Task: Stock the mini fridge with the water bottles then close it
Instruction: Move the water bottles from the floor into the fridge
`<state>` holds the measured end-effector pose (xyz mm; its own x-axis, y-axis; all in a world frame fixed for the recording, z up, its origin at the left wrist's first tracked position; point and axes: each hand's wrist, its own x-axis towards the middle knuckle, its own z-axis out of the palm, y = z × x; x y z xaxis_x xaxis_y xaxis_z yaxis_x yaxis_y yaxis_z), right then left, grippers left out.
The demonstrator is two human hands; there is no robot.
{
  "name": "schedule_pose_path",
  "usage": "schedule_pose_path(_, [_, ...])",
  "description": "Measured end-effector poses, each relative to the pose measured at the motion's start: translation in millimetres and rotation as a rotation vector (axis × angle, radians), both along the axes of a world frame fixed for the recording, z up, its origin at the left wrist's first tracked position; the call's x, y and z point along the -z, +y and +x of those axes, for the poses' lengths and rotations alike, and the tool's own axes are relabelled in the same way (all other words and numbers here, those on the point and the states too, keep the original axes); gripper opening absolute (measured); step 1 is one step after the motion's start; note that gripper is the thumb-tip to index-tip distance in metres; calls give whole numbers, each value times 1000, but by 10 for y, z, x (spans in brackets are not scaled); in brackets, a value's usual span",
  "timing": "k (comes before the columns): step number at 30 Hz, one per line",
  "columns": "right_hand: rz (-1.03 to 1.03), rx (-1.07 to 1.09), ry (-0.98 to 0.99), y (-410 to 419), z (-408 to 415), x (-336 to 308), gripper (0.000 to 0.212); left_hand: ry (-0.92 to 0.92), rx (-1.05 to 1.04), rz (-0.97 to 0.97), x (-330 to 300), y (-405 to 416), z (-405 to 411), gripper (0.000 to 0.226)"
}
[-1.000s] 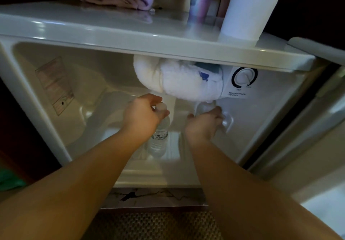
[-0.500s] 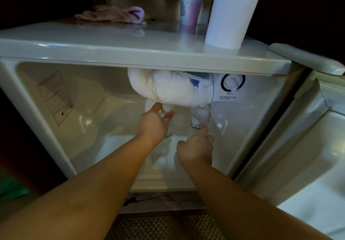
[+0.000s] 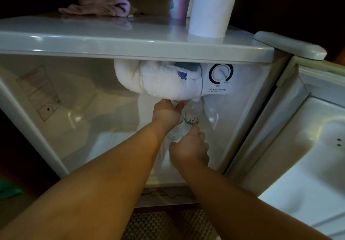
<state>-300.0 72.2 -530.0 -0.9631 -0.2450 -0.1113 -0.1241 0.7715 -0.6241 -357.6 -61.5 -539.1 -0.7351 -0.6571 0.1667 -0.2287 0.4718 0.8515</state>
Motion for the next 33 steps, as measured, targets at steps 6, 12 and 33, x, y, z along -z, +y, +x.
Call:
schedule_pose_path(6, [3, -14, 5, -35, 43, 52, 74, -73, -14, -31, -16, -105, 137, 76])
schedule_pose_path(12, [-207, -149, 177, -223, 352, 148, 46, -164, 62, -221, -13, -245, 1132, 49])
schedule_pose_path(33, [35, -1748, 191, -1825, 3741, 1039, 13, -1209, -398, -496, 58, -903, 7117, 32])
